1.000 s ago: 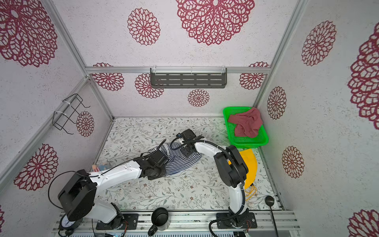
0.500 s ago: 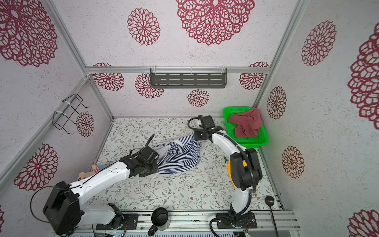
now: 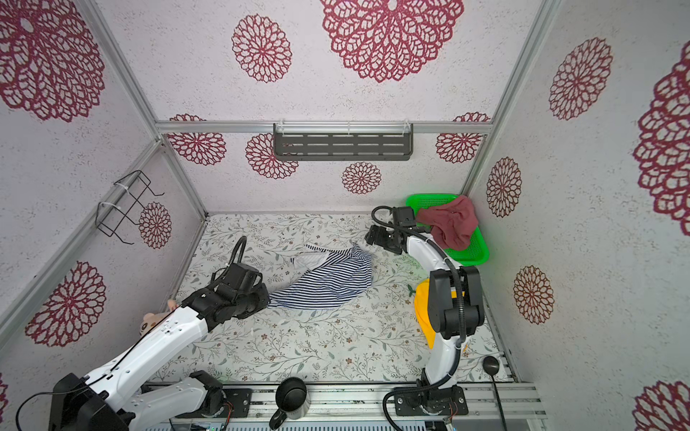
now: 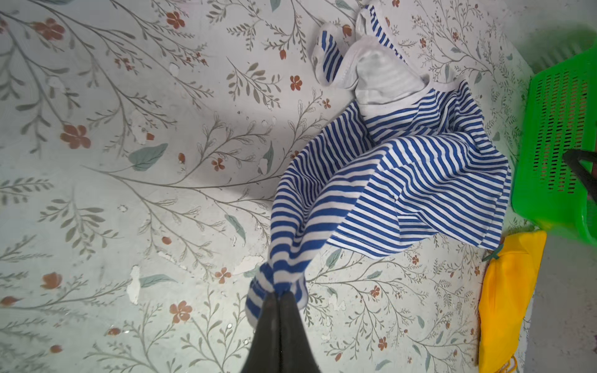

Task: Fold and stack tank tops
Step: Smooth out the tank top at the center of the table.

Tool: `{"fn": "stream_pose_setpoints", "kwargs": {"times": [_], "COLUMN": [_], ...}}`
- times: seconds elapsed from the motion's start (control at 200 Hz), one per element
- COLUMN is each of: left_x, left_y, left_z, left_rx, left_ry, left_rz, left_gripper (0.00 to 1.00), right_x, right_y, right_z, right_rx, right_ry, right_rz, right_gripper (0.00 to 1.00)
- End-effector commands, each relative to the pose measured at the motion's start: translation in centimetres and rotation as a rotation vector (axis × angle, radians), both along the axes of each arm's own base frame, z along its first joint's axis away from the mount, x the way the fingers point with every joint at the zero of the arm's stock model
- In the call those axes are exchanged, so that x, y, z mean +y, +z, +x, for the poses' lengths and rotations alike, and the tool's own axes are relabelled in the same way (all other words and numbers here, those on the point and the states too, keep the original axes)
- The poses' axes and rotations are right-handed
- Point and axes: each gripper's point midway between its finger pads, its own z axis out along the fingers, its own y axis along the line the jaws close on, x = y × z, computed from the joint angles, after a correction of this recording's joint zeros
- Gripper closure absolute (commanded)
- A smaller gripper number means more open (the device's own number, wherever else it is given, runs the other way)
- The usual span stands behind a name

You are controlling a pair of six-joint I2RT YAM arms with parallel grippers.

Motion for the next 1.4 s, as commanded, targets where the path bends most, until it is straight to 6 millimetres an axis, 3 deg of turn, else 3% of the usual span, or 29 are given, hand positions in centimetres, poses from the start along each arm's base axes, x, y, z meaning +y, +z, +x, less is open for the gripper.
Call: {"fn": "stream_pose_setpoints", "kwargs": {"times": [0.0, 0.095, 0.15, 0.205, 0.25, 0.295, 0.37, 0.44, 0.545, 0.59, 0.636, 0.711, 0.791, 0.821, 0.896, 0.996, 1.096, 1.266, 1.396], "left_x": [-0.8, -0.6, -0.6, -0.6, -0.5, -0.6, -0.4, 0.0, 1.4, 2.2, 2.8, 3.9, 5.0, 5.4, 5.8, 5.5, 5.3, 5.6, 5.7], "left_y": [0.3, 0.7, 1.0, 1.2, 1.2, 1.1, 1.0, 1.2, 2.8, 3.8, 5.0, 6.6, 7.7, 7.9, 8.1, 7.6, 6.9, 6.2, 5.8], "left_z": [1.4, 2.0, 2.4, 2.7, 2.9, 2.9, 3.0, 3.2, 4.8, 5.8, 6.8, 8.5, 10.1, 10.6, 11.6, 12.3, 12.9, 13.7, 14.1], "left_rx": [-0.035, -0.064, -0.078, -0.085, -0.083, -0.078, -0.077, -0.093, -0.156, -0.184, -0.216, -0.251, -0.271, -0.278, -0.286, -0.278, -0.268, -0.257, -0.245], "left_ry": [0.018, 0.047, 0.059, 0.06, 0.059, 0.055, 0.058, 0.068, 0.098, 0.113, 0.119, 0.129, 0.14, 0.147, 0.158, 0.154, 0.156, 0.171, 0.17], "left_rz": [-0.062, -0.087, -0.109, -0.119, -0.116, -0.112, -0.107, -0.105, -0.111, -0.113, -0.118, -0.114, -0.124, -0.13, -0.162, -0.182, -0.202, -0.202, -0.199], "left_gripper": [1.0, 1.0, 1.0, 1.0, 1.0, 1.0, 1.0, 1.0, 1.0, 1.0, 1.0, 1.0, 1.0, 1.0, 1.0, 1.0, 1.0, 1.0, 1.0], "right_x": [-0.9, -1.1, -0.8, 0.6, 2.0, 3.4, 4.7, 6.2, 9.2, 10.3, 11.2, 12.2, 11.9, 11.4, 10.1, 8.8, 8.3, 8.2, 9.1], "right_y": [0.5, -1.5, -2.2, -2.5, -2.9, -3.2, -4.1, -4.2, -2.1, -0.8, 0.5, 2.4, 3.4, 3.5, 4.3, 3.7, 2.5, 0.5, -1.8], "right_z": [-5.7, -9.5, -10.9, -11.6, -11.6, -11.1, -9.5, -7.9, -5.5, -4.3, -3.1, -0.5, 2.8, 3.8, 4.5, 2.6, -0.9, -8.4, -11.7], "right_rx": [0.014, 0.062, 0.072, 0.053, 0.041, 0.028, 0.04, 0.043, 0.004, -0.003, -0.014, -0.023, -0.023, -0.024, -0.046, -0.032, -0.005, -0.003, 0.02], "right_ry": [0.099, 0.176, 0.207, 0.255, 0.293, 0.327, 0.329, 0.333, 0.342, 0.33, 0.317, 0.281, 0.239, 0.22, 0.207, 0.209, 0.248, 0.372, 0.446], "right_rz": [-0.163, -0.185, -0.183, -0.163, -0.146, -0.136, -0.137, -0.125, -0.063, -0.022, 0.019, 0.097, 0.167, 0.168, 0.135, 0.082, 0.072, 0.066, 0.112], "right_gripper": [0.2, 0.4, 0.47, 0.46, 0.37, 0.28, 0.29, 0.48, 0.79, 0.88, 0.91, 0.88, 0.48, 0.37, 0.27, 0.31, 0.53, 0.78, 0.82]}}
